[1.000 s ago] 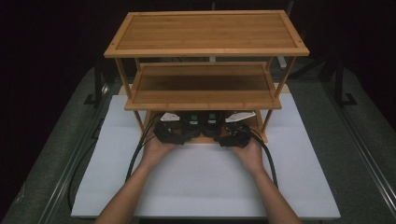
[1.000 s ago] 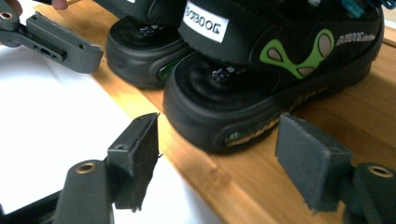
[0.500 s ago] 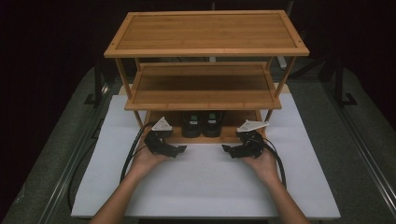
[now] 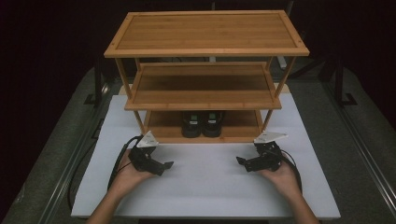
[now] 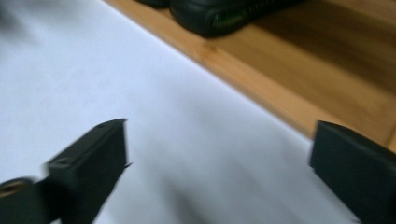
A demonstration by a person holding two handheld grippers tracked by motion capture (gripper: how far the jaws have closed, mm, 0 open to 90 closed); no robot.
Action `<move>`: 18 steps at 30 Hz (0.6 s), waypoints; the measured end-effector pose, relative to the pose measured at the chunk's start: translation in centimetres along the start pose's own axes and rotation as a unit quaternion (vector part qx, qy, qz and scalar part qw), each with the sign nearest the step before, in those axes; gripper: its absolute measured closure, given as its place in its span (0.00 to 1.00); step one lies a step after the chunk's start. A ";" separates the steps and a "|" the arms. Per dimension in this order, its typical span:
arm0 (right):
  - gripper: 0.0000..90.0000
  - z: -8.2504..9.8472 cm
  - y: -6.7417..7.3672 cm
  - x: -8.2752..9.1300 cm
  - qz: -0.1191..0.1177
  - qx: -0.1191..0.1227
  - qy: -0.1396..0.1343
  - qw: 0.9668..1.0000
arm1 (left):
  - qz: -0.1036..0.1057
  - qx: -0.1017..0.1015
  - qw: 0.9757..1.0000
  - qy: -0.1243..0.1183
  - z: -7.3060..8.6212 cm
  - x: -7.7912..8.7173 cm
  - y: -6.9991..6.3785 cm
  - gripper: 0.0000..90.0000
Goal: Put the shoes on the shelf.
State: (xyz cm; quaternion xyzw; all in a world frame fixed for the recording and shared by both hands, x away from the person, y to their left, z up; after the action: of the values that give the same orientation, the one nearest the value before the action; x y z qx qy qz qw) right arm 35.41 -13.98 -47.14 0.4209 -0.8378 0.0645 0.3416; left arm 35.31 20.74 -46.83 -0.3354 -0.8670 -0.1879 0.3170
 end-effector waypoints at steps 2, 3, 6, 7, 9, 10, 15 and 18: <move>0.02 0.7 0.1 0.6 0.003 -0.003 0.001 1.000 | -0.001 0.000 1.000 0.003 0.8 0.6 0.0 0.00; 0.01 1.0 0.2 1.0 0.003 -0.005 -0.001 1.000 | -0.002 -0.002 1.000 0.006 1.2 0.9 0.0 0.00; 0.00 2.1 0.5 1.9 -0.001 -0.011 -0.005 1.000 | -0.003 0.005 1.000 0.011 2.4 1.8 -0.1 0.00; 0.00 2.5 0.6 2.2 -0.002 -0.011 -0.006 1.000 | -0.005 0.006 1.000 0.012 2.8 2.0 -0.1 0.00; 0.00 3.4 0.7 2.8 -0.002 -0.010 -0.007 1.000 | -0.011 0.005 1.000 0.015 3.7 2.6 -0.1 0.00; 0.00 3.8 0.8 3.0 -0.002 -0.011 -0.006 1.000 | -0.014 0.003 1.000 0.016 4.0 2.8 -0.1 0.00; 0.00 6.1 1.1 4.2 0.005 -0.021 0.007 1.000 | -0.019 0.004 0.999 0.027 5.9 3.7 -0.3 0.00; 0.00 7.3 1.1 4.5 0.016 -0.022 0.019 0.999 | -0.021 0.006 0.999 0.033 6.8 4.1 -0.4 0.00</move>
State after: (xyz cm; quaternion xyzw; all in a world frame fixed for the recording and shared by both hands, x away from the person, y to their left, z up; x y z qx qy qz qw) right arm 28.91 -19.11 -49.67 0.3987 -0.8390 0.0597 0.3653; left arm 29.81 25.95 -49.04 -0.3089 -0.8641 -0.1998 0.3435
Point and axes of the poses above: each handheld gripper's, and its own axes: x roughly backward along the jaws, z roughly out of its underside, y roughly to its left, the point moved 6 cm from there along -x, roughly forward along the jaws, and after that the axes turned 10 degrees about -z, right-handed, at the moved point
